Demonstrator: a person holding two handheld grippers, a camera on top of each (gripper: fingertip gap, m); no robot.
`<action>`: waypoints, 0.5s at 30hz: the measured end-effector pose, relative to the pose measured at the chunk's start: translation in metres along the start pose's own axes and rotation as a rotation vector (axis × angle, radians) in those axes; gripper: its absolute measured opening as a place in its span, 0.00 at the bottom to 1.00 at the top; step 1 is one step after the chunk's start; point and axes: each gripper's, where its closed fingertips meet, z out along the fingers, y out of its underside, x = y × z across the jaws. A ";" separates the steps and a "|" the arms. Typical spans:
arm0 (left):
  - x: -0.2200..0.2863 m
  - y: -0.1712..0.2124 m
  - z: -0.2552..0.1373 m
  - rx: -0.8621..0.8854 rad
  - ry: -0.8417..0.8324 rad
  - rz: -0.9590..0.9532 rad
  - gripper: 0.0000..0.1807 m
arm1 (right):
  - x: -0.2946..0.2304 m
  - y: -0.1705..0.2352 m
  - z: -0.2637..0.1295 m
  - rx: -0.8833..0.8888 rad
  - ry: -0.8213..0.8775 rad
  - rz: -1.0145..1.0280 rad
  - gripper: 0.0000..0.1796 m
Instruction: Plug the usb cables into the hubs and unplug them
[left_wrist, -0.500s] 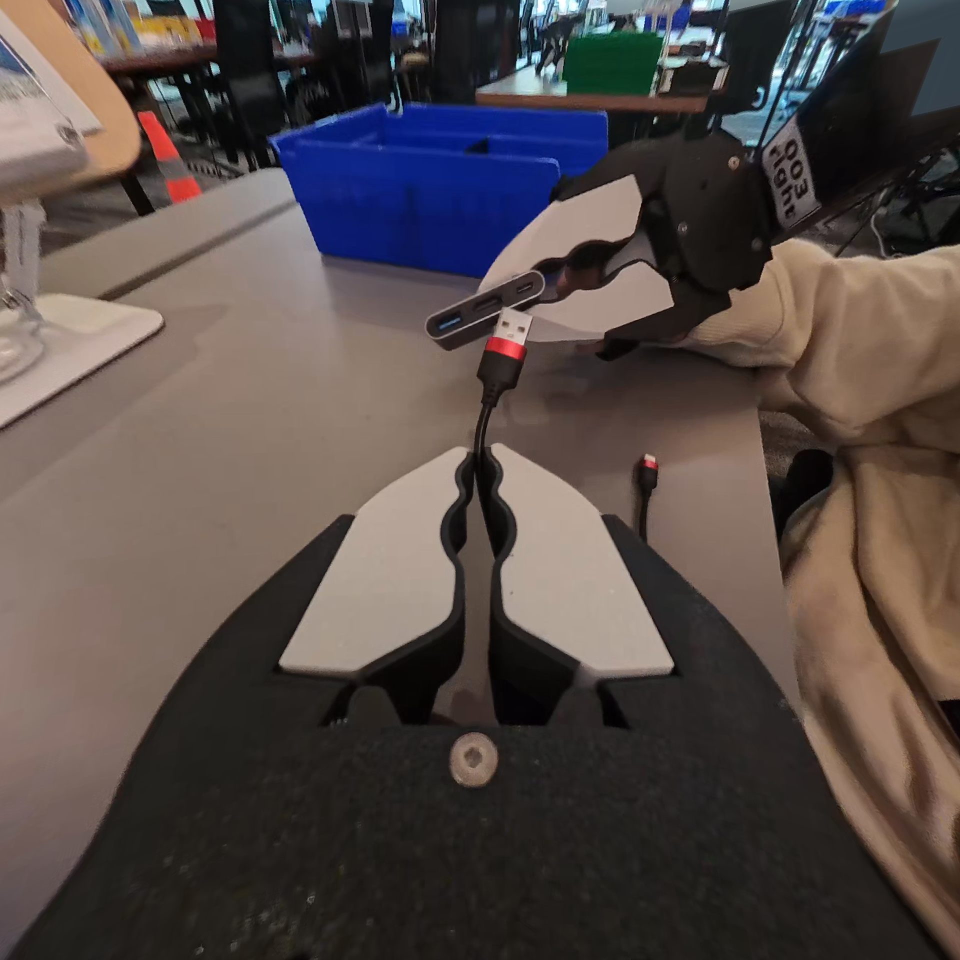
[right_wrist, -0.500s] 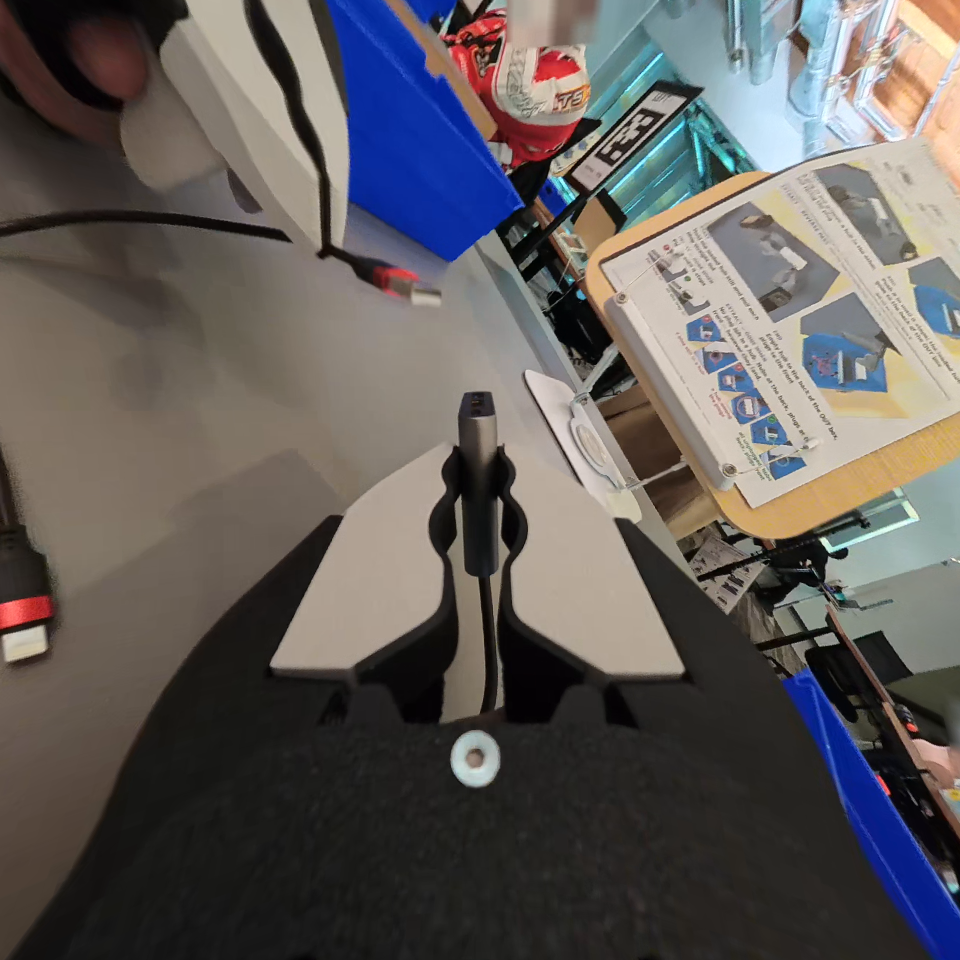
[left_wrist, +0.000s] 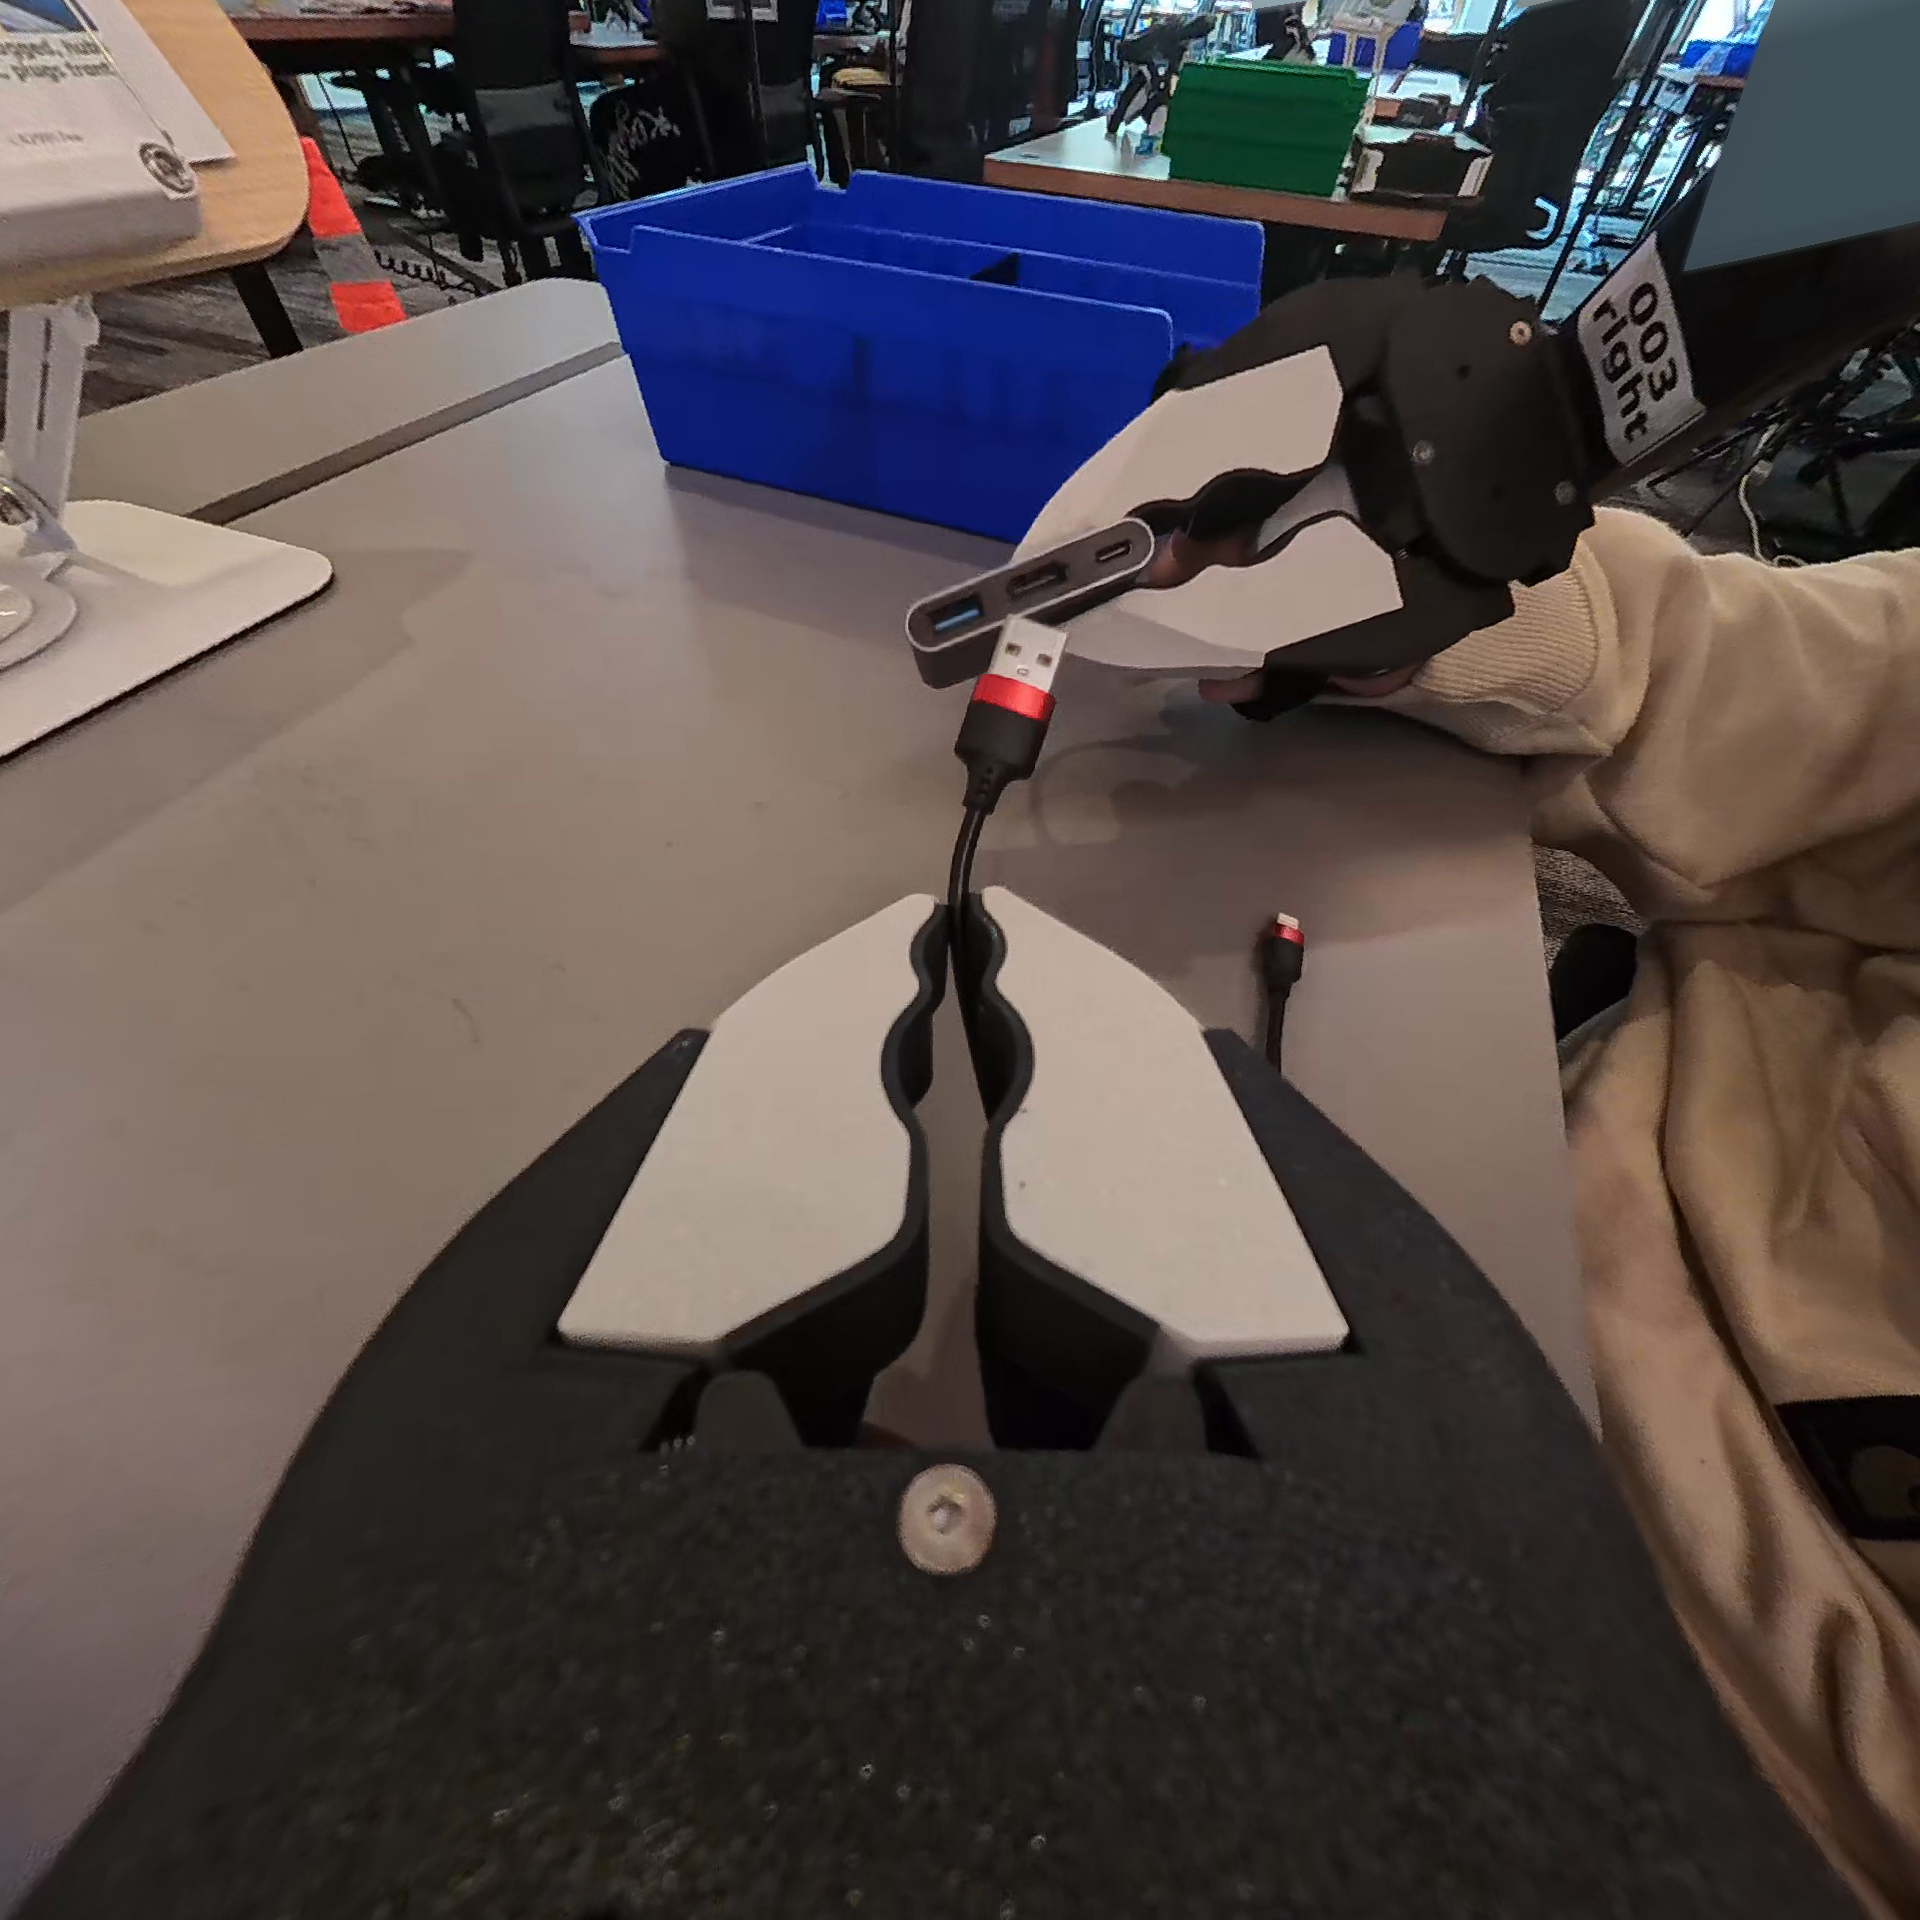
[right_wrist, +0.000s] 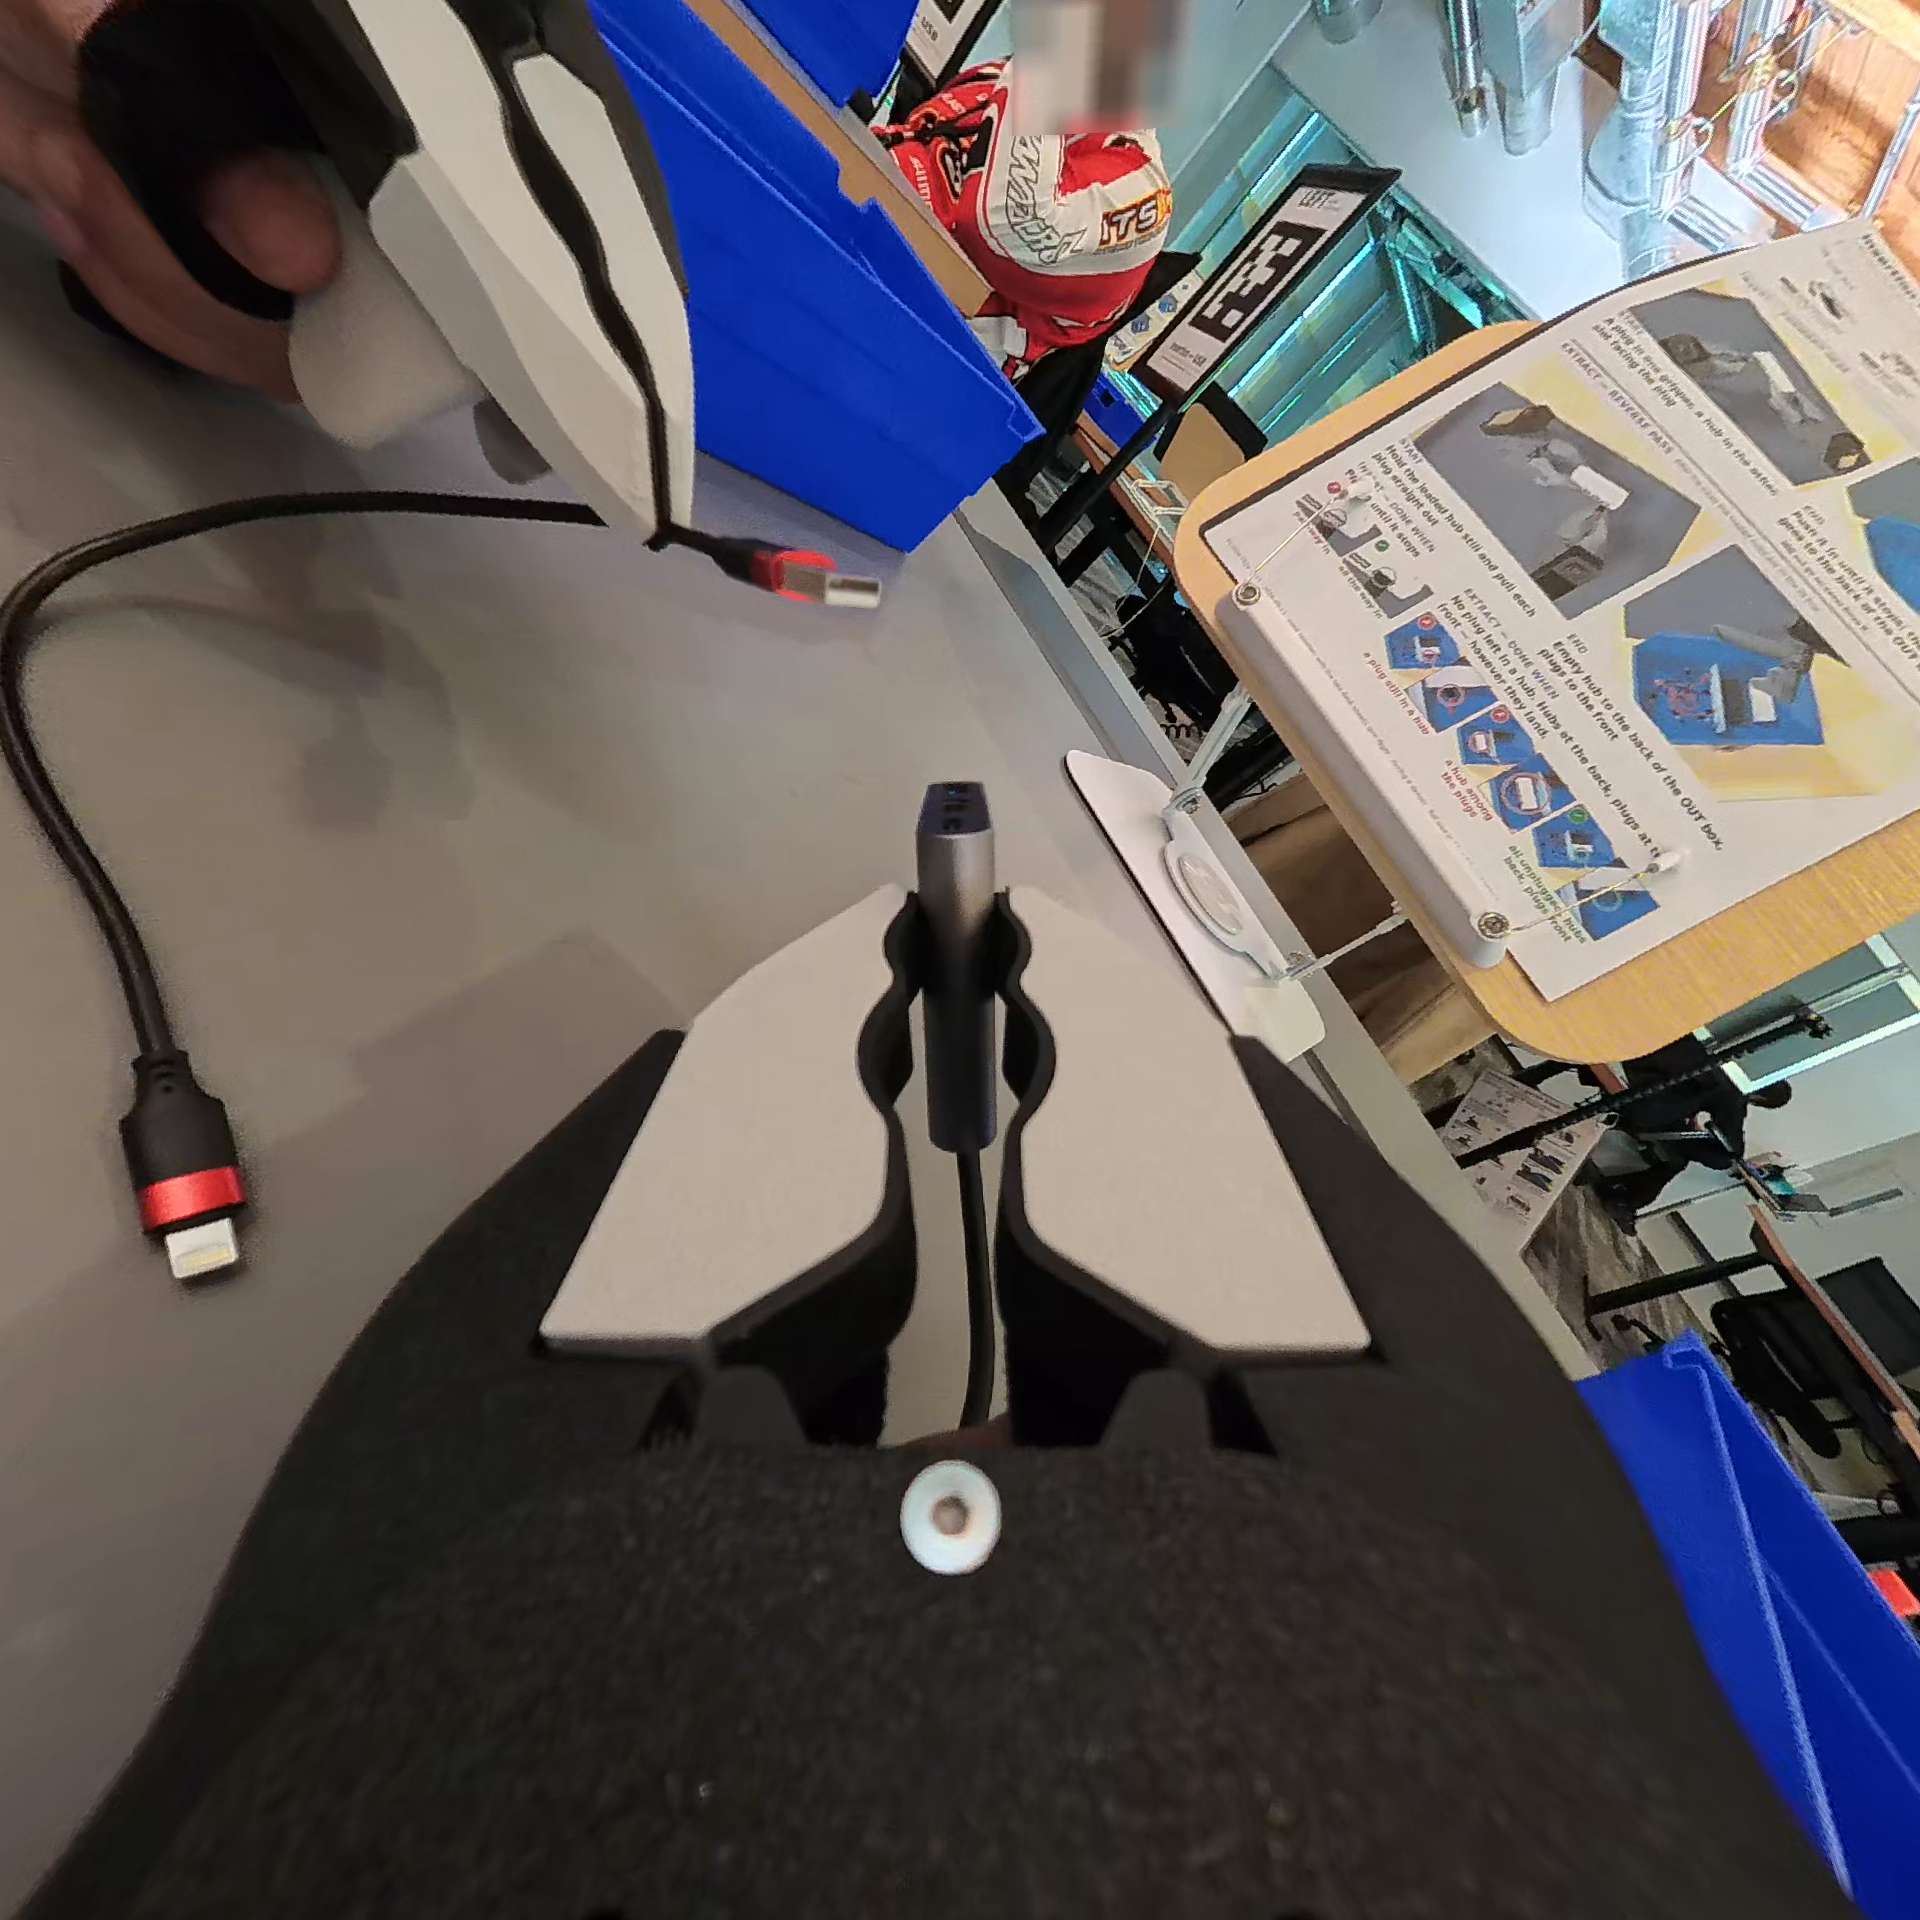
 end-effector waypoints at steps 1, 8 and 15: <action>0.000 0.001 0.000 -0.006 -0.002 -0.005 0.02 | 0.000 0.001 0.001 -0.005 -0.001 0.003 0.07; -0.020 0.019 0.003 -0.163 -0.118 -0.096 0.02 | -0.001 0.013 0.005 -0.071 0.012 -0.039 0.07; -0.083 -0.042 -0.045 -0.432 -0.711 0.580 0.02 | 0.010 0.017 0.005 -0.097 0.071 -0.047 0.07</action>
